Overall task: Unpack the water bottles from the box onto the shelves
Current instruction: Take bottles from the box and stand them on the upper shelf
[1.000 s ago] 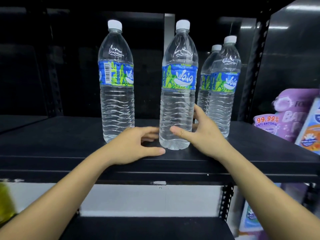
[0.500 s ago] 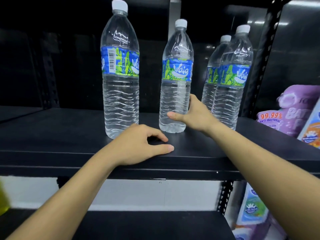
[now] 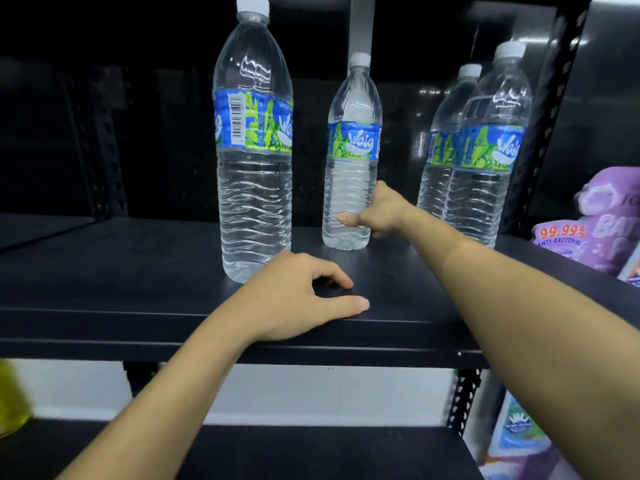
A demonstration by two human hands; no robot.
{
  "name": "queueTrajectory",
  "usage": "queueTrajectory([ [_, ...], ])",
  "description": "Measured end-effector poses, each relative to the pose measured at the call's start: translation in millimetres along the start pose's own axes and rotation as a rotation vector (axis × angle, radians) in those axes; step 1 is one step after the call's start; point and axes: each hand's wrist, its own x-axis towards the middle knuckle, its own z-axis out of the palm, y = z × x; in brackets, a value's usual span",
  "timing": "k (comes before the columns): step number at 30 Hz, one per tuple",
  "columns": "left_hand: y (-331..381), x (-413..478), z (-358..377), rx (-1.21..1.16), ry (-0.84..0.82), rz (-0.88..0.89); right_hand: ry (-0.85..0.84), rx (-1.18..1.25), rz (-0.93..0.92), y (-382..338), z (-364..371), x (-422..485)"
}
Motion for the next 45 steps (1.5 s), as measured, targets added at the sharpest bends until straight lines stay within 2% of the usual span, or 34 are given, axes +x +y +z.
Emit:
queueTrajectory([
  [6,5,-1,-2,0.008,0.013,-0.004,0.099,0.04,-0.013,-5,7,-7],
  [13,7,-2,-3,0.022,0.005,-0.025,0.127,0.027,-0.027,0,7,-16],
  [19,7,-4,-4,-0.078,0.048,0.017,0.156,0.005,-0.007,-15,-7,-50],
  [22,10,-10,-5,-0.156,0.294,0.17,0.199,0.03,-0.071,-23,-10,-73],
  [25,5,-21,-12,-0.124,0.692,0.305,0.208,0.075,-0.172,-28,-2,-97],
  [27,-2,-25,-23,-0.106,0.89,0.295,0.184,0.15,-0.21,-35,7,-111],
  [29,-9,-25,-36,-0.076,0.975,0.259,0.146,0.238,-0.239,-45,17,-123],
  [31,-15,-23,-45,-0.101,0.977,0.188,0.114,0.319,-0.275,-60,27,-134],
  [35,-24,-18,-52,-0.474,0.856,-0.069,0.114,0.449,-0.346,-88,46,-153],
  [37,-28,-16,-53,-0.588,0.759,-0.141,0.151,0.412,-0.398,-94,53,-161],
  [40,-28,-15,-53,-0.585,0.68,-0.14,0.207,0.254,-0.46,-92,65,-169],
  [45,-28,-19,-53,-0.604,0.71,-0.112,0.218,0.184,-0.491,-89,77,-177],
])
